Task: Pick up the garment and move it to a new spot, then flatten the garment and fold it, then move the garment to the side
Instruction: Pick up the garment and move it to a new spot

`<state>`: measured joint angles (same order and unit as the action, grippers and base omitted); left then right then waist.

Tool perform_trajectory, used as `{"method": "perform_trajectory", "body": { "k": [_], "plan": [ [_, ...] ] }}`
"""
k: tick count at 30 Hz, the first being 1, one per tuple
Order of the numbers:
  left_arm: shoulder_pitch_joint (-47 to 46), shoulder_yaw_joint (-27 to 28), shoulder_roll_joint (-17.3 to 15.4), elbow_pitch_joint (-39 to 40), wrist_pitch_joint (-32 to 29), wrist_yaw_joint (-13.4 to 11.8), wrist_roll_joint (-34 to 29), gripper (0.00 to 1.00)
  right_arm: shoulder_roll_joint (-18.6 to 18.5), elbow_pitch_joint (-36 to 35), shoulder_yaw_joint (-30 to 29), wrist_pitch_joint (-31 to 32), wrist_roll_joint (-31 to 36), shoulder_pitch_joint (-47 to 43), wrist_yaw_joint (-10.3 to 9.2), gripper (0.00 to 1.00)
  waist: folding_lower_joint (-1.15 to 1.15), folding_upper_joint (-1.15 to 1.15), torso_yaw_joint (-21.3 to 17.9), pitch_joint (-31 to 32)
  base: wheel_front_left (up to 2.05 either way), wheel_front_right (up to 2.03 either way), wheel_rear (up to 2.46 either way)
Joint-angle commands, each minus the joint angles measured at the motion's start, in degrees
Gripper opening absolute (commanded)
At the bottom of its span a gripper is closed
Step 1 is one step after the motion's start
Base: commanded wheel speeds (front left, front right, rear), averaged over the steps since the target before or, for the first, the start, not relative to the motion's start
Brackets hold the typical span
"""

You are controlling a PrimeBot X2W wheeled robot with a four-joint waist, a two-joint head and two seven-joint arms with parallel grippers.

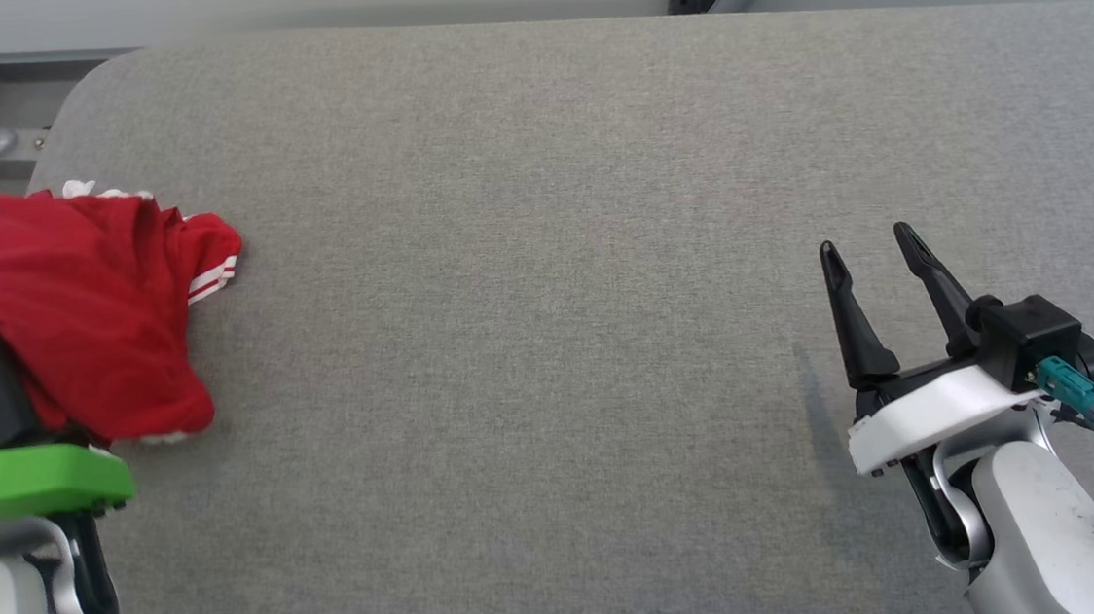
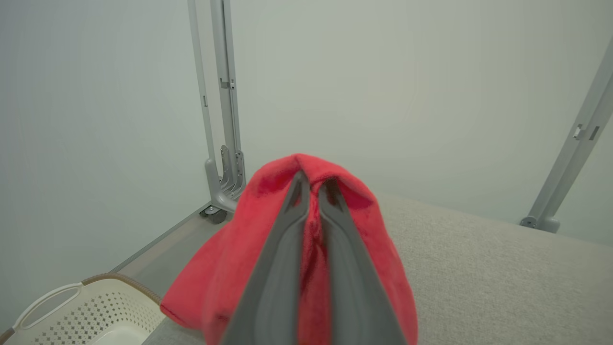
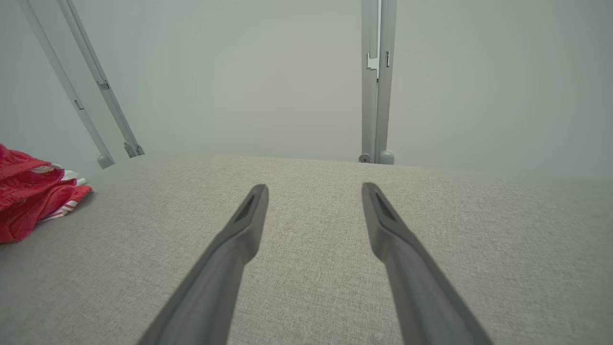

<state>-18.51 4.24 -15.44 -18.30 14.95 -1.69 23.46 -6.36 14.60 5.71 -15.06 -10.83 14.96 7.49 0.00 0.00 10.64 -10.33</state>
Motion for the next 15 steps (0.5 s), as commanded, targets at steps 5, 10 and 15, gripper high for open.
{"method": "perform_trajectory", "body": {
  "k": [5,10,15],
  "plan": [
    [9.53,0.08,2.16,12.13,-1.82,-3.75,-1.06,0.0,0.36,-1.13,-0.78,-0.25,0.35,-1.91,0.0,1.0,0.0,0.0,-2.92,1.85,0.0,0.0,0.0],
    [14.83,-0.89,4.19,21.24,-4.14,-5.94,-1.09,0.0,0.76,-1.98,-1.79,-0.25,0.4,-2.66,0.0,1.0,0.0,0.0,-4.21,1.65,0.0,0.0,0.0],
    [15.46,-3.52,4.92,23.95,-5.61,-5.76,-1.96,0.0,1.25,-2.53,-1.5,-0.25,0.26,-2.18,0.0,1.0,0.0,0.0,-6.92,1.47,0.0,0.0,0.0]
  ]
}}
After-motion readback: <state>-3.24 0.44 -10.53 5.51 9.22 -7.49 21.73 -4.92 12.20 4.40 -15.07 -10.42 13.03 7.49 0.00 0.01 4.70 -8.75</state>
